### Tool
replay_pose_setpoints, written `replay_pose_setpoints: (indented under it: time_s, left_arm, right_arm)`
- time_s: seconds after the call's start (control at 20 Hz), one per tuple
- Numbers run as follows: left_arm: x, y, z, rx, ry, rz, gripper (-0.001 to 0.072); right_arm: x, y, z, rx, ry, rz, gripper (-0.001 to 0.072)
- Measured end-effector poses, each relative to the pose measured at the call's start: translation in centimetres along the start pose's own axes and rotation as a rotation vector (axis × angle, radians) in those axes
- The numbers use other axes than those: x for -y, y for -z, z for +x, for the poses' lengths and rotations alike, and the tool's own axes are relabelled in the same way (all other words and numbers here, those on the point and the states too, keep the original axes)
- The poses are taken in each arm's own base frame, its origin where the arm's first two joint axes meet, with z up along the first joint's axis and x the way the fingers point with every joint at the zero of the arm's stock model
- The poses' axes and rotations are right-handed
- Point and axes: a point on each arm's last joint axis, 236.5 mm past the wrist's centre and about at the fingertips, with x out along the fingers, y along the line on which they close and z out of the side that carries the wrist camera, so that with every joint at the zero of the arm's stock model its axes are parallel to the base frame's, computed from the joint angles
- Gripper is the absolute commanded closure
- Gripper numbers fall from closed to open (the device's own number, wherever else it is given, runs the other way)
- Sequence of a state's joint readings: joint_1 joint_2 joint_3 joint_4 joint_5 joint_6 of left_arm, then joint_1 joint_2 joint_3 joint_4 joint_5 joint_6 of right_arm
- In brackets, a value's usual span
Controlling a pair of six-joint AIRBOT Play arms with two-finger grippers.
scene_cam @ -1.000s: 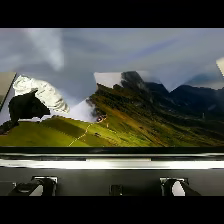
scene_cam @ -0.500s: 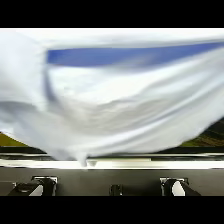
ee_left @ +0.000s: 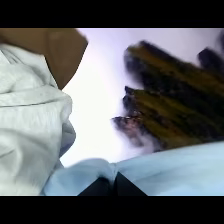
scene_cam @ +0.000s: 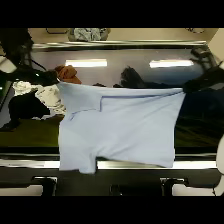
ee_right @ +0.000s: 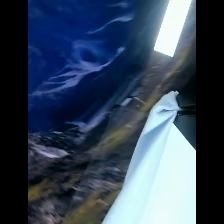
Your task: Fold the shirts.
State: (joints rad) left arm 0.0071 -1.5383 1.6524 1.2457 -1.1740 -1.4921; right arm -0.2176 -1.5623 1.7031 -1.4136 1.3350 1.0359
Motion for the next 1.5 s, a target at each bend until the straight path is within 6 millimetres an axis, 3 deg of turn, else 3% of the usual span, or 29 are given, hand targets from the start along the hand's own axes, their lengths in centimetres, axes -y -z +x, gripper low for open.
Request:
replay_pose_setpoints:
  time_s: [0.15, 0.3, 0.45, 0.6, 0.7, 0.8, 1.05, 1.2, 1.35, 1.4, 1.45, 1.5]
  left_arm:
    - [-0.8, -0.3, 6.2, 0.009, 0.048, -0.056, 0.0681]
    - [-1.1, -1.9, 9.7, 0.083, 0.086, -0.123, 0.0681]
    - [-1.3, -2.6, 10.3, 0.120, 0.102, -0.131, 0.0681]
    - [-1.6, -2.4, 7.5, 0.099, 0.114, -0.089, 0.0682]
    - [-2.0, -0.7, 5.2, 0.030, 0.111, -0.054, 0.0683]
    - [-2.4, 2.4, 3.9, -0.097, 0.098, -0.028, 0.0683]
    - [-2.7, 11.1, 3.3, -0.410, 0.095, -0.033, 0.0682]
    - [-2.3, 15.1, 3.6, -0.543, 0.106, -0.053, 0.0682]
    - [-1.9, 18.3, 3.7, -0.645, 0.114, -0.074, 0.0681]
    - [-1.8, 19.0, 3.7, -0.667, 0.115, -0.081, 0.0654]
    - [-1.8, 19.5, 3.7, -0.683, 0.117, -0.085, 0.0458]
    - [-1.9, 19.8, 3.6, -0.694, 0.115, -0.089, 0.0302]
  right_arm:
    - [0.7, -3.2, 6.2, 0.091, 0.017, 0.086, 0.0660]
    - [1.1, -6.4, 9.2, 0.220, 0.023, 0.164, 0.0660]
    - [1.4, -8.0, 9.4, 0.287, 0.026, 0.193, 0.0659]
    - [2.1, -7.6, 6.5, 0.288, 0.032, 0.155, 0.0659]
    - [1.9, -5.3, 4.7, 0.208, 0.010, 0.131, 0.0660]
    - [1.0, -1.4, 3.8, 0.062, -0.027, 0.099, 0.0660]
    - [-2.6, 8.7, 4.5, -0.302, -0.167, 0.067, 0.0660]
    - [-4.7, 12.0, 5.4, -0.410, -0.242, 0.067, 0.0660]
    - [-5.8, 13.8, 5.8, -0.462, -0.280, 0.070, 0.0657]
    - [-6.0, 14.0, 5.9, -0.466, -0.288, 0.072, 0.0566]
    - [-6.2, 14.2, 6.0, -0.472, -0.293, 0.073, 0.0372]
    - [-6.3, 14.3, 5.9, -0.473, -0.297, 0.072, 0.0283]
